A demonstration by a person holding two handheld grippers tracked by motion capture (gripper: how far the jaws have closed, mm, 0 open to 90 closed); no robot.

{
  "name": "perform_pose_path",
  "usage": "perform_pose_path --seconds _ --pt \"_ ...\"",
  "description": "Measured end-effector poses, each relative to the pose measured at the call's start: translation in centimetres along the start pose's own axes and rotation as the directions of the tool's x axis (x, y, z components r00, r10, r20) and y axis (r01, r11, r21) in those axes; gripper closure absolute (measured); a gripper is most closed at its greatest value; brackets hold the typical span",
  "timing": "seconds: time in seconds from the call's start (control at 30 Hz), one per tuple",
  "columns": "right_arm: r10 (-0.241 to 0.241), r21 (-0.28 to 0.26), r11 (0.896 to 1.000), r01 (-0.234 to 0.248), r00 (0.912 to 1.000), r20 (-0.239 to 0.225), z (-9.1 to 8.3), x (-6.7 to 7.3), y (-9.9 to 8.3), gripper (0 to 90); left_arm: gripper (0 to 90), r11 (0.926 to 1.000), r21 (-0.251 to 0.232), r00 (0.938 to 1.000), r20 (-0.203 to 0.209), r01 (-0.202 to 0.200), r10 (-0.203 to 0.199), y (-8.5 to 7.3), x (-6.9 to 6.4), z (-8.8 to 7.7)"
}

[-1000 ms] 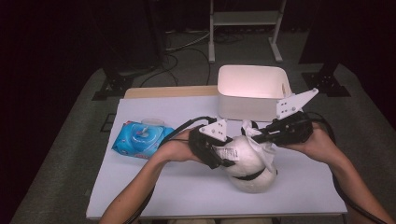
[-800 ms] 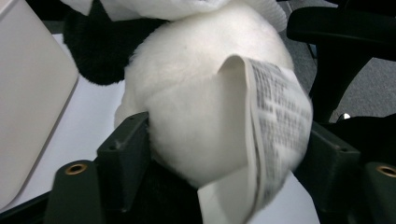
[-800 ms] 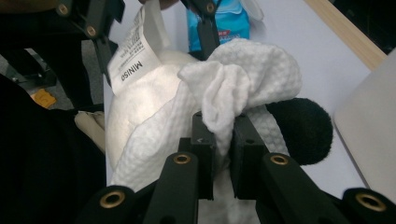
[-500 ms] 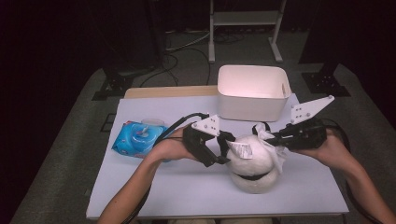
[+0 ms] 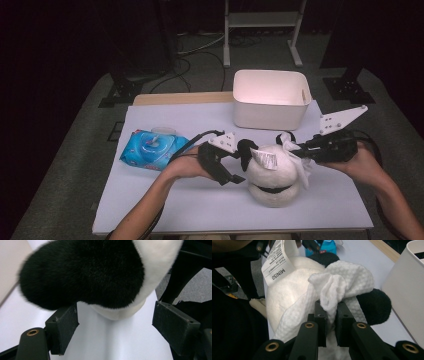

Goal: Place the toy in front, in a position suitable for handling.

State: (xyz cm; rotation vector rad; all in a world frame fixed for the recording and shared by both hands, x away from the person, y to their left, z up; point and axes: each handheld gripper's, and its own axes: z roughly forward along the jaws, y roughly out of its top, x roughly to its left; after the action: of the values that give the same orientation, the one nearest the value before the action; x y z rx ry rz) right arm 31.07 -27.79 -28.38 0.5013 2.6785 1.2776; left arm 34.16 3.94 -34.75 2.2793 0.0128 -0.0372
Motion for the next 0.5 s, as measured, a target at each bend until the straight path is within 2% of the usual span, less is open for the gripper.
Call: perform_pose_path --seconds 0.13,0.17,0.23,0.3,0.5 --pt "-0.006 -0.006 1.000 0.006 1.0000 -0.001 0.1 0.1 0.2 80.8 23.7 0.9991 -0.034 0.9997 -0.001 0.024 -0.024 0.1 0.1 0.7" --pt "-0.006 -0.016 1.000 0.006 1.0000 -0.006 0.1 0.2 0.3 80.8 25.3 0.9972 -0.065 0.9993 -0.003 0.038 -0.038 0.2 0.3 0.4" --pt "-0.008 -0.028 1.000 0.008 1.0000 -0.002 -0.1 0.2 0.4 80.7 27.1 0.9959 -0.081 0.9991 -0.007 0.040 -0.041 0.3 0.4 -0.1" --pt "-0.009 -0.034 0.999 0.009 1.0000 -0.001 -0.1 0.3 0.4 80.7 27.1 0.9961 -0.077 0.9991 -0.003 0.043 -0.043 0.5 0.5 -0.5" --pt "-0.012 -0.069 0.998 0.010 0.9997 -0.021 0.7 0.2 1.0 80.7 27.1 0.9970 -0.067 0.9985 -0.035 0.040 -0.043 0.4 0.6 -2.0"
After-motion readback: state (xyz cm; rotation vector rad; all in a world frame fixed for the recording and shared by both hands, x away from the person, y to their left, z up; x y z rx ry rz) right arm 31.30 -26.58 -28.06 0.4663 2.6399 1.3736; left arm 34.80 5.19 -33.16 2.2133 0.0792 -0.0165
